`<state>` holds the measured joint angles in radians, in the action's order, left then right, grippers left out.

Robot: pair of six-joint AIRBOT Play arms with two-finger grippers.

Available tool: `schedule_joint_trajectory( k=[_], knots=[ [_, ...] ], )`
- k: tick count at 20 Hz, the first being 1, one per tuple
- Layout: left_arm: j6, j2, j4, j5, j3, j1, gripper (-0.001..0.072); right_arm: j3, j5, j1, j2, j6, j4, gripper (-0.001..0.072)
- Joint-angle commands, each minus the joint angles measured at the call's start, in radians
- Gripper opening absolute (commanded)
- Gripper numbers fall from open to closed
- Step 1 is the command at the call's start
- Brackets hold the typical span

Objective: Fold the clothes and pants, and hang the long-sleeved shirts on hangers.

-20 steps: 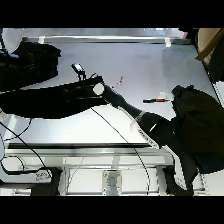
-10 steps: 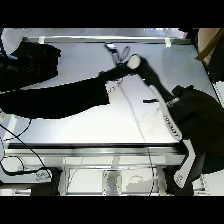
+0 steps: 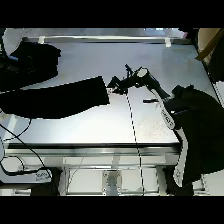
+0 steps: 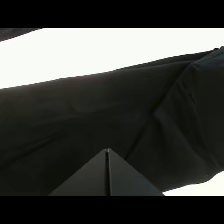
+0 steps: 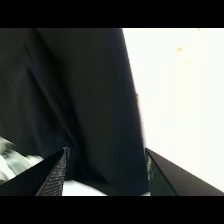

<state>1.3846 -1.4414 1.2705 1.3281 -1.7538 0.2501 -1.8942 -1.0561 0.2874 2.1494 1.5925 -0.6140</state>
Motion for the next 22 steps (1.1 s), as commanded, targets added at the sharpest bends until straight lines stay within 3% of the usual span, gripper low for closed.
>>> schedule_joint_trajectory(
  k=[1, 8, 10, 13, 18, 19, 20, 22],
  knots=[
    [-0.013, 0.001, 0.000, 0.005, 0.000, -0.001, 0.0013, 0.004, 0.077, 0.046, 0.053, 0.022, 0.082, 0.0534],
    [-0.030, 0.001, 0.000, 0.005, 0.000, -0.001, 0.0013, 0.001, 0.121, 0.106, 0.078, 0.056, 0.060, 0.0525],
    [-0.032, 0.001, 0.000, 0.005, 0.000, -0.001, 0.0012, -0.019, 0.121, 0.106, 0.078, 0.044, 0.054, 0.0430],
    [-0.032, 0.001, 0.000, 0.005, 0.000, -0.001, 0.0012, -0.099, 0.115, 0.081, 0.077, 0.044, 0.039, 0.0431],
    [-0.032, 0.001, -0.002, 0.005, 0.000, -0.001, 0.0012, -0.183, 0.005, -0.015, 0.038, 0.044, -0.122, 0.0437],
    [-0.032, 0.001, -0.011, 0.005, 0.000, -0.001, 0.0013, -0.179, -0.025, -0.022, 0.041, 0.058, -0.150, 0.0511],
    [-0.032, 0.001, -0.029, 0.005, 0.000, -0.001, 0.0012, -0.157, -0.034, -0.022, 0.041, 0.076, -0.166, 0.0683],
    [-0.052, 0.001, -0.069, 0.005, 0.000, -0.001, 0.0013, -0.113, -0.042, -0.013, 0.044, 0.076, -0.165, 0.0716]
  ],
)
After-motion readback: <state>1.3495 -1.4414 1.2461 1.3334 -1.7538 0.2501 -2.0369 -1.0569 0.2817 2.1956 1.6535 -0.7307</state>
